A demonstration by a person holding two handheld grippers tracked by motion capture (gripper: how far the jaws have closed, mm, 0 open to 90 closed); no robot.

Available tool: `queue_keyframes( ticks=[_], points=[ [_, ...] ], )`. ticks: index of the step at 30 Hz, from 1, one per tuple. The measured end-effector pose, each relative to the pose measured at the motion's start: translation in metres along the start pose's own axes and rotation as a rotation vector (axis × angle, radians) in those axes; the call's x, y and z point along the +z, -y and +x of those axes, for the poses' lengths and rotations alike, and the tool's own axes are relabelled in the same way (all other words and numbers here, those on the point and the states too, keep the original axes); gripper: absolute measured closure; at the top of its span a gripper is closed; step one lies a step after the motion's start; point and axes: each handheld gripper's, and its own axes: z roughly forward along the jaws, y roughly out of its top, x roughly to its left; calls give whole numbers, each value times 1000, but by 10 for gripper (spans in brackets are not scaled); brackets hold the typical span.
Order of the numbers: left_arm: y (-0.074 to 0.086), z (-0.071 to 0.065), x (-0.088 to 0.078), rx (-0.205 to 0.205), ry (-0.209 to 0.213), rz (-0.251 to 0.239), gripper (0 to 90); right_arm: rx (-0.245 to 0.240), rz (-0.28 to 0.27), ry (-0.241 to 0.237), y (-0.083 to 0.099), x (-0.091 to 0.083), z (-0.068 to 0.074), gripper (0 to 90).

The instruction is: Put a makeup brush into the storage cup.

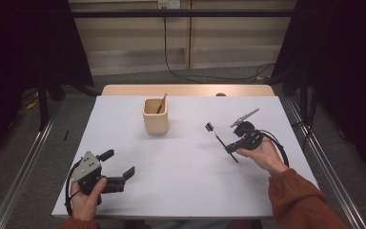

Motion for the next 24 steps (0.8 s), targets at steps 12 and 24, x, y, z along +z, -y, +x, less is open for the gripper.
queue_keyframes(
  ticks=[12,24],
  points=[
    [0,-1,0,2,4,0,30,-44,-218,-33,6,-11,3,864],
    [0,-1,0,5,5,1,25,-36,-396,-56,17,-17,3,863]
  ],
)
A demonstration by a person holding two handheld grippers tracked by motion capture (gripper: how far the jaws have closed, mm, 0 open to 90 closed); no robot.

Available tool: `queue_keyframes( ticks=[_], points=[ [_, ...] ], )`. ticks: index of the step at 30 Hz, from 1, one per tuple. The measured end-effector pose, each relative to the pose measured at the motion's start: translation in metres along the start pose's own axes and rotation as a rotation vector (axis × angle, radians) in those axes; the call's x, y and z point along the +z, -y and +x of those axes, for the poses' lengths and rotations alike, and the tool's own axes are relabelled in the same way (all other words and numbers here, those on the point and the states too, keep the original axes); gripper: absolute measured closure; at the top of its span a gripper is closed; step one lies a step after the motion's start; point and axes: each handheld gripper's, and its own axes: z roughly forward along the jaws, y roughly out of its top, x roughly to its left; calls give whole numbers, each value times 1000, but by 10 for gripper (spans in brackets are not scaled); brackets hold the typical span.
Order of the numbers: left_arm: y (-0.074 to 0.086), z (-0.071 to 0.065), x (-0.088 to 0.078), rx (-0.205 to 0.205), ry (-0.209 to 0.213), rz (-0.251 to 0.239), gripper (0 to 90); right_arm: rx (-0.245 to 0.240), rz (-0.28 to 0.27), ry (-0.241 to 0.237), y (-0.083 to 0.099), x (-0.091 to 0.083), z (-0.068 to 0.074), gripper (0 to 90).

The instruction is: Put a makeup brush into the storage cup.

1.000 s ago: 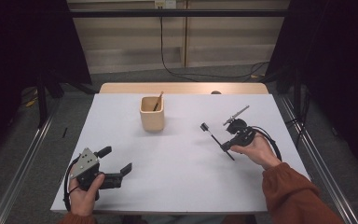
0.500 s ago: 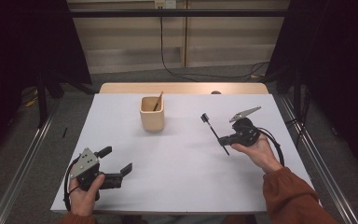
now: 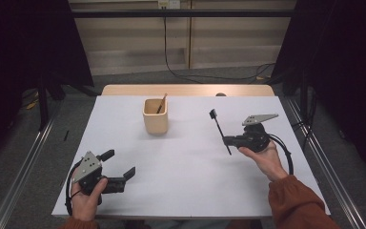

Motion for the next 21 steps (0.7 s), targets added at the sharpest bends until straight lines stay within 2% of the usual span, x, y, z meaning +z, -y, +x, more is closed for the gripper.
queue_keyframes(
  ticks=[5,9,12,16,21],
  points=[
    [0,0,0,0,1,-1,25,-4,-78,-2,1,-5,1,863],
    [0,-1,0,-2,8,-7,25,-11,-96,-19,3,-5,5,863],
    [-1,-2,0,5,7,-2,24,-21,-133,-19,4,-6,8,863],
    [0,-1,-1,1,5,-8,24,-5,-195,9,1,-12,10,863],
    [0,-1,0,6,9,-2,23,-3,-240,5,2,-16,10,863]
  ],
)
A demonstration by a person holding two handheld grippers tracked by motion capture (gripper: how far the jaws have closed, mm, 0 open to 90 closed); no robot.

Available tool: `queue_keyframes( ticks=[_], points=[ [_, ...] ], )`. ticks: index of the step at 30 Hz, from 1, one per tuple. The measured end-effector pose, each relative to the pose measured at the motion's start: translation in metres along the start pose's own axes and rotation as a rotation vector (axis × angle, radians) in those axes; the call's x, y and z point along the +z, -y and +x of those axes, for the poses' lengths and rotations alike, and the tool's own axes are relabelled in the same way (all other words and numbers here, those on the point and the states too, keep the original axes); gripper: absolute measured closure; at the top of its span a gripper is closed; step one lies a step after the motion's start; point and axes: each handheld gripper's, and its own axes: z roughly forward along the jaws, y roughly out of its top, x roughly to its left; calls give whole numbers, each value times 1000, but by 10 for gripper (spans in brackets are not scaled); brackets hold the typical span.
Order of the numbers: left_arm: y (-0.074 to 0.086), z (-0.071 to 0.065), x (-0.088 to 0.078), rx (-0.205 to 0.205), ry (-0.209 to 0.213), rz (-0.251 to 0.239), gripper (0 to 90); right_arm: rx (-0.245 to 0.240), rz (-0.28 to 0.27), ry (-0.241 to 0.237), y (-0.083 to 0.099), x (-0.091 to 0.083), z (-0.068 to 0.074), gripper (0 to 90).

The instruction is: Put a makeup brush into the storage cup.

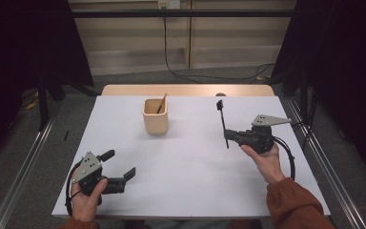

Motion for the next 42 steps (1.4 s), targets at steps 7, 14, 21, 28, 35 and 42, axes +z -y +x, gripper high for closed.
queue_keyframes(
  ticks=[7,14,21,28,35,42],
  points=[
    [0,-2,1,-23,12,-22,23,23,-35,0,2,-4,-6,863],
    [0,-3,1,-20,18,-15,23,8,-60,-30,0,-5,1,862],
    [0,-3,1,-17,19,-13,23,-8,-81,-74,-3,-2,15,863],
    [0,-3,1,-17,18,-14,23,-26,-93,-110,-7,2,29,863],
    [-1,-3,1,-23,33,-12,23,-51,-73,-165,-9,12,46,862],
    [-1,-3,2,-38,26,-15,23,-53,-75,-215,-11,24,61,862]
  ],
)
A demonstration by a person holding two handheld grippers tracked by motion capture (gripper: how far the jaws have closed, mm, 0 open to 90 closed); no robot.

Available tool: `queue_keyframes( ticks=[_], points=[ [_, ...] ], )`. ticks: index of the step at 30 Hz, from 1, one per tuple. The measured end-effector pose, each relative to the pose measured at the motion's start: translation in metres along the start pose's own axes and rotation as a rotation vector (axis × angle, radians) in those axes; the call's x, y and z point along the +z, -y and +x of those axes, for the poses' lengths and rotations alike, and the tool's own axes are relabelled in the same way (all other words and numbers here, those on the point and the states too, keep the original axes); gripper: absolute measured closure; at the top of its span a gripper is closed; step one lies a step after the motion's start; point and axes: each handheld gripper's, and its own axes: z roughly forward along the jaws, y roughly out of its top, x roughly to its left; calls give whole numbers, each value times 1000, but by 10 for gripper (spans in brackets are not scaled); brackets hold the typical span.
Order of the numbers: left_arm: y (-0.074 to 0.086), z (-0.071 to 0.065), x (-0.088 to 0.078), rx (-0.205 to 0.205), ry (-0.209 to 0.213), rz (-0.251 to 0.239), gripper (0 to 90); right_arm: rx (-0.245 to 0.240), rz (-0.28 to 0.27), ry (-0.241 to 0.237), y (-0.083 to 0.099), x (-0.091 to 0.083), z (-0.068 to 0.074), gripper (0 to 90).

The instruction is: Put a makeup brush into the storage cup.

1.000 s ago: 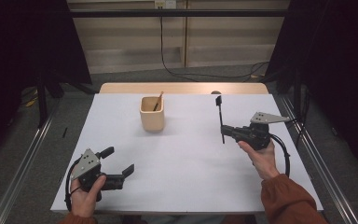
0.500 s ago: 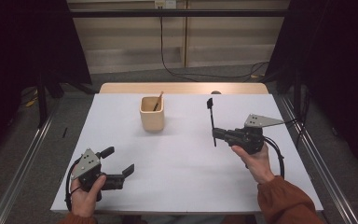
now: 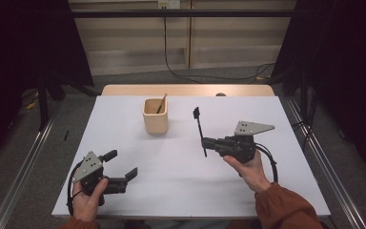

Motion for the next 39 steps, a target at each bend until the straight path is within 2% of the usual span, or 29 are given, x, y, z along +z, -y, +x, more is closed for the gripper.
queue_keyframes(
  ticks=[5,8,13,16,22,25,27,31,36,39],
  points=[
    [0,1,0,-14,1,0,22,20,-25,-12,-1,5,4,862],
    [-1,1,1,-29,7,-3,22,15,-26,-11,-1,5,5,862],
    [-2,-4,5,-11,7,2,19,7,-17,-12,0,6,5,862],
    [-3,-8,9,5,30,7,19,8,-15,-9,1,6,4,862],
    [-8,-15,13,6,56,-2,19,4,-8,-8,2,5,3,862],
    [-11,-17,17,33,53,1,19,8,-8,-7,3,6,2,862],
    [-14,-17,19,18,58,-6,19,9,-5,-2,3,7,2,862],
    [-21,-18,23,13,58,-12,19,8,-2,-2,4,7,2,862],
    [-29,-24,30,23,81,-26,20,10,-2,-1,5,8,2,862],
    [-30,-28,34,29,89,-18,19,5,4,3,6,9,1,862]
  ],
)
